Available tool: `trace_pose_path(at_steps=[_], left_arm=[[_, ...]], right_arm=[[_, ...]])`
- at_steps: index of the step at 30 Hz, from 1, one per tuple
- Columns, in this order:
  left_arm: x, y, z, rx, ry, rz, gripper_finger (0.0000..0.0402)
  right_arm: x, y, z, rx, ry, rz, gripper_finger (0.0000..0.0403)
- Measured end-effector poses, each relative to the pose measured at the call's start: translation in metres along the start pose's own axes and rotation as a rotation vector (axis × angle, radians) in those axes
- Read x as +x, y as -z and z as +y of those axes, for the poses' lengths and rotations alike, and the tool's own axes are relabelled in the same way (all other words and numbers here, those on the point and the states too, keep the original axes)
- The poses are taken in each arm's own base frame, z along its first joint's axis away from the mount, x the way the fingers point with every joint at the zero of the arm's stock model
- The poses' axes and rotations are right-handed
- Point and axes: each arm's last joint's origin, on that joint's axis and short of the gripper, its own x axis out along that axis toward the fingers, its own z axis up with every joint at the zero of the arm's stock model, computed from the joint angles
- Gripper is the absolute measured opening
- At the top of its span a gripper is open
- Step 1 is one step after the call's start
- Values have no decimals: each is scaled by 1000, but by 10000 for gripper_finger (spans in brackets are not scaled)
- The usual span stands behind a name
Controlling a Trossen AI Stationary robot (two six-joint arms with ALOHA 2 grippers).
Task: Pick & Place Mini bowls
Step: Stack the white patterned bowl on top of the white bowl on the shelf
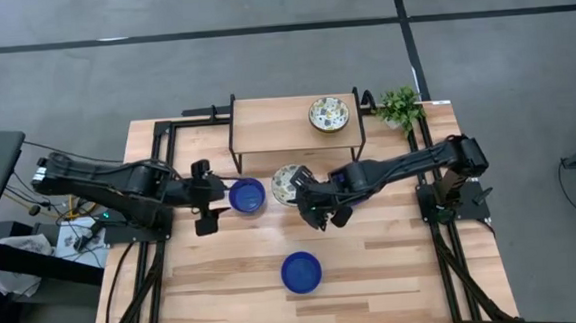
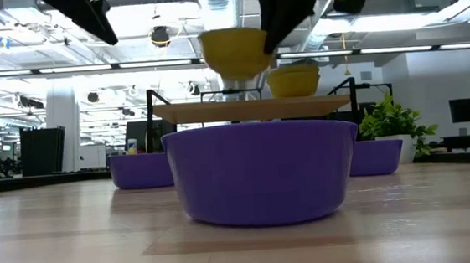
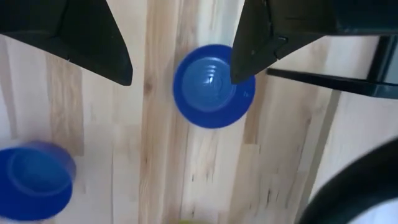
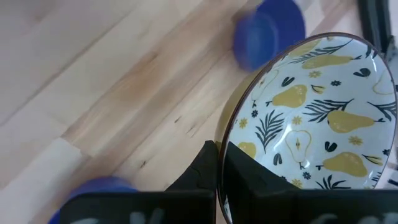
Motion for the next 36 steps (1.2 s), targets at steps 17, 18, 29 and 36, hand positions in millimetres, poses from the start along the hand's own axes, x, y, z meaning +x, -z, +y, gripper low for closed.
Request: trace_pose_path(at_steps=[17,18,29,36], left_arm=[[24,25,-12,-17,38,3,269],[25,25,-12,-16,38,4,269],[27,26,-13,-15,40,-11,269],[27,26,-13,-15,33,-13,269]], right_arm=[[-49,39,-41,192,9,160,0],[-52,44,-44,205,7,171,0],[-70,111,-84,402,14,273,0],[-64,155,-98,535,-24,303,0]])
